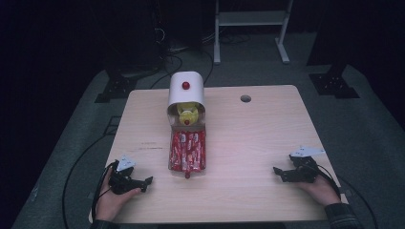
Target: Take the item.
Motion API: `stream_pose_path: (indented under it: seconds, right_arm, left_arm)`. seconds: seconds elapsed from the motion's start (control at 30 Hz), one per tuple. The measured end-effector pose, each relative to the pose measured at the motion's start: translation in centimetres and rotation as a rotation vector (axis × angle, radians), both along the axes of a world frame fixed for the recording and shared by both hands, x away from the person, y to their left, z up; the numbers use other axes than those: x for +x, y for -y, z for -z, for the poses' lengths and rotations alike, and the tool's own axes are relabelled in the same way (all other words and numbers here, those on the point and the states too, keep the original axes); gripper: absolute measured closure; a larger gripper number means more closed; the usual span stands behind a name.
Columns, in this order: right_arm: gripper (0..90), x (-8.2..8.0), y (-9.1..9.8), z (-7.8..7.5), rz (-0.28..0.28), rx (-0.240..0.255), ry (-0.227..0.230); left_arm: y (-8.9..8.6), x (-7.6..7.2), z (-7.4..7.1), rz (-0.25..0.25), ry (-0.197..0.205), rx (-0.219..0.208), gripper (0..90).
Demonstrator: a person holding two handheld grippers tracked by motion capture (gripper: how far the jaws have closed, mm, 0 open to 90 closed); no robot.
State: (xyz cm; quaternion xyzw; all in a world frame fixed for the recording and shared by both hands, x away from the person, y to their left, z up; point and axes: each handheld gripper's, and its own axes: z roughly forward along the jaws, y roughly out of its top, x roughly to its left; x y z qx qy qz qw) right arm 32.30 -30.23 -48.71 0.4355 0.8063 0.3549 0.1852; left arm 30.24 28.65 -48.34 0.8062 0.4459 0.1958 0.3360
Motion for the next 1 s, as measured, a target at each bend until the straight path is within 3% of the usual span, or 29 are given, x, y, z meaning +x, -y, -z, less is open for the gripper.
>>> stream_pose_path:
  seconds: [0.33, 1.0]
  right_arm:
    - [11.5, 0.0, 0.0, 0.0, 0.000, 0.000, 0.000]
    - [11.5, 0.0, 0.0, 0.0, 0.000, 0.000, 0.000]
  left_arm:
    - [-0.4, 0.0, -0.2, -0.007, -0.019, -0.025, 0.0]
    - [-0.1, -0.1, -1.2, 0.019, -0.014, -0.041, 0.0]
